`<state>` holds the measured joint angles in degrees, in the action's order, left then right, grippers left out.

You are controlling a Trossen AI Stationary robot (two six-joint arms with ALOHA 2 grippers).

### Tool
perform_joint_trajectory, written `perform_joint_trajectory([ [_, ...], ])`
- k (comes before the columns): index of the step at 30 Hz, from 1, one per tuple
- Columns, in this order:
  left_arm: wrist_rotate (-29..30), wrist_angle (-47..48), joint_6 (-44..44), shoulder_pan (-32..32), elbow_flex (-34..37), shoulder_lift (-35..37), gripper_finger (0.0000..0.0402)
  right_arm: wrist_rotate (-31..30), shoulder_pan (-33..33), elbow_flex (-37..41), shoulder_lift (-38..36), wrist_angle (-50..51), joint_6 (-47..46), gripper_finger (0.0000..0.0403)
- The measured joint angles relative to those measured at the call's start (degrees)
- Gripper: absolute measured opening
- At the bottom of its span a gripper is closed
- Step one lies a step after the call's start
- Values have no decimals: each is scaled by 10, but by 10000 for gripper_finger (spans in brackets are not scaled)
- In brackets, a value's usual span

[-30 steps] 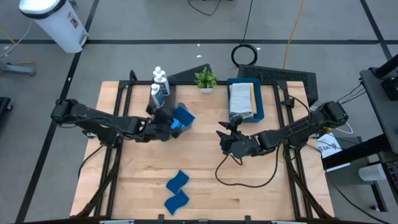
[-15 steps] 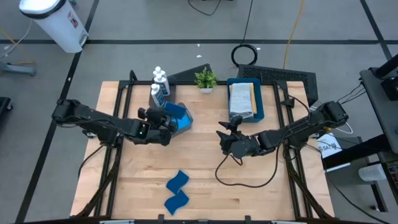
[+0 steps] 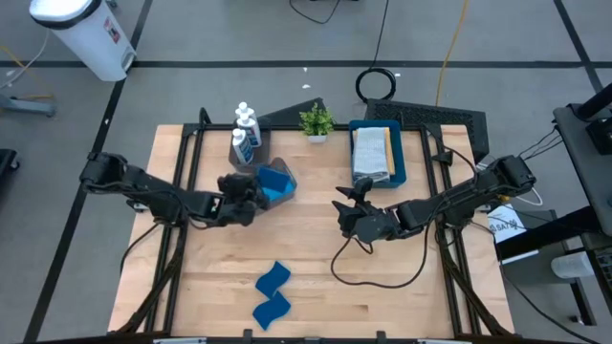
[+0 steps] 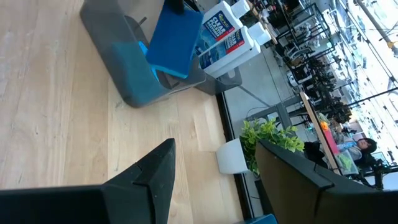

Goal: Pick & Place Kitchen Items
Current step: Put the blue sponge into the bottom black bin

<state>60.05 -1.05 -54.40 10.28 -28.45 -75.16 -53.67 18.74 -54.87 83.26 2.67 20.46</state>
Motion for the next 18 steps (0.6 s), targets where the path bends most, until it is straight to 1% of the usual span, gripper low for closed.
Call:
perform_joint_trajectory([
  [3, -1, -35, -21, 8, 17, 0, 10, 0, 0, 0, 0, -4, 1, 196],
  [7, -4, -37, -61, 8, 17, 0, 18, 0, 0, 0, 0, -8, 2, 196],
  [13, -30, -36, -62, 6, 17, 0, 44, 0, 0, 0, 0, -8, 2, 196],
  [18, -31, -36, -44, 6, 17, 0, 71, 0, 0, 0, 0, -8, 2, 196],
])
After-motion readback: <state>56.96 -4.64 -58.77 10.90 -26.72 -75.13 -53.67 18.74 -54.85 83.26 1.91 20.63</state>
